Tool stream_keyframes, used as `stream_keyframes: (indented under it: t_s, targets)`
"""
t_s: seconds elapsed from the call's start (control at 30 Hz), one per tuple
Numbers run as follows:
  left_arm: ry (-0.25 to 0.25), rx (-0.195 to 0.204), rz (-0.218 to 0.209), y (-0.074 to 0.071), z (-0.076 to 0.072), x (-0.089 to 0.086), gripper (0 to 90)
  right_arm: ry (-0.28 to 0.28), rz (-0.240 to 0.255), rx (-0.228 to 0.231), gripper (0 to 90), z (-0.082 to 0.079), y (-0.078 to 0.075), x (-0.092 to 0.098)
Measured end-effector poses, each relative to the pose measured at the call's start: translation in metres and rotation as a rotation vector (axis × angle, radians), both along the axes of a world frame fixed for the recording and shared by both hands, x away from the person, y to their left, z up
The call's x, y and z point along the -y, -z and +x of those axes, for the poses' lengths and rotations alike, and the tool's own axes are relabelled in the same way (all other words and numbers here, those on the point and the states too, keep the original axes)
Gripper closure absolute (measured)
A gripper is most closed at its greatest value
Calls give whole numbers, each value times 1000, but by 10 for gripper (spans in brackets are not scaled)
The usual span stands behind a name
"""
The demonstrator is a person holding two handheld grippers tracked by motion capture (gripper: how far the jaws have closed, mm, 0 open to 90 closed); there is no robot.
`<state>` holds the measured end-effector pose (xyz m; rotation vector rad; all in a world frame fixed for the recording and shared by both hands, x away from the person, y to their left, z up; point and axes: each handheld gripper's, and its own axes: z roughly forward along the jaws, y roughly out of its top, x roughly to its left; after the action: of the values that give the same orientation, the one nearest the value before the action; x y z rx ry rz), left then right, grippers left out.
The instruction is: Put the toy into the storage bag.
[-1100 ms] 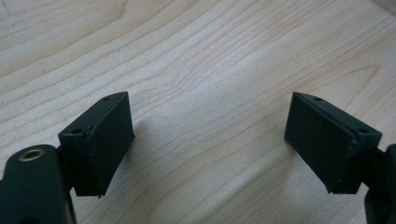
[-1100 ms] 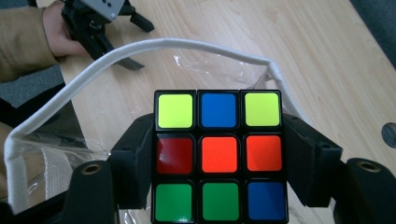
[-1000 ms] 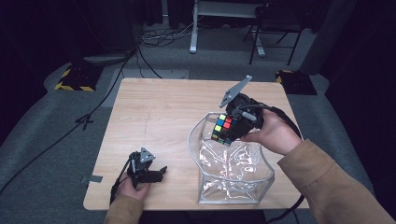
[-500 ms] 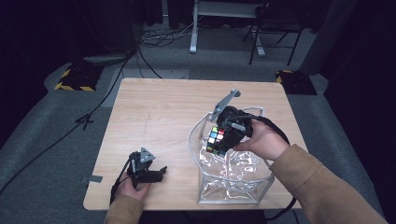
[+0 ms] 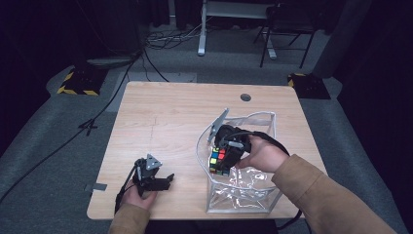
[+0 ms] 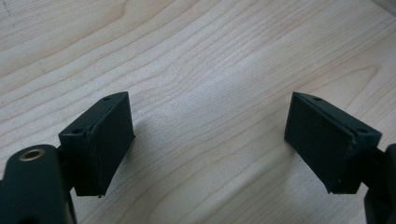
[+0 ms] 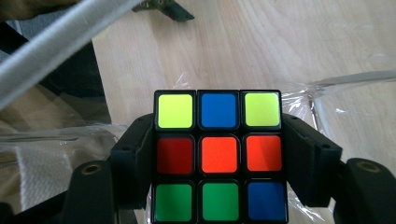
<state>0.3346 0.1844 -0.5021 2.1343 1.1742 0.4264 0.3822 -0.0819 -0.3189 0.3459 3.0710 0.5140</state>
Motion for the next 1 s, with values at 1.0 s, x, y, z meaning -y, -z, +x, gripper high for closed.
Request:
stream_keyframes:
  t_s: [1.0]
  targets:
    - [0, 0, 0, 0, 0, 0, 160, -66, -130, -129, 339, -12, 52, -11]
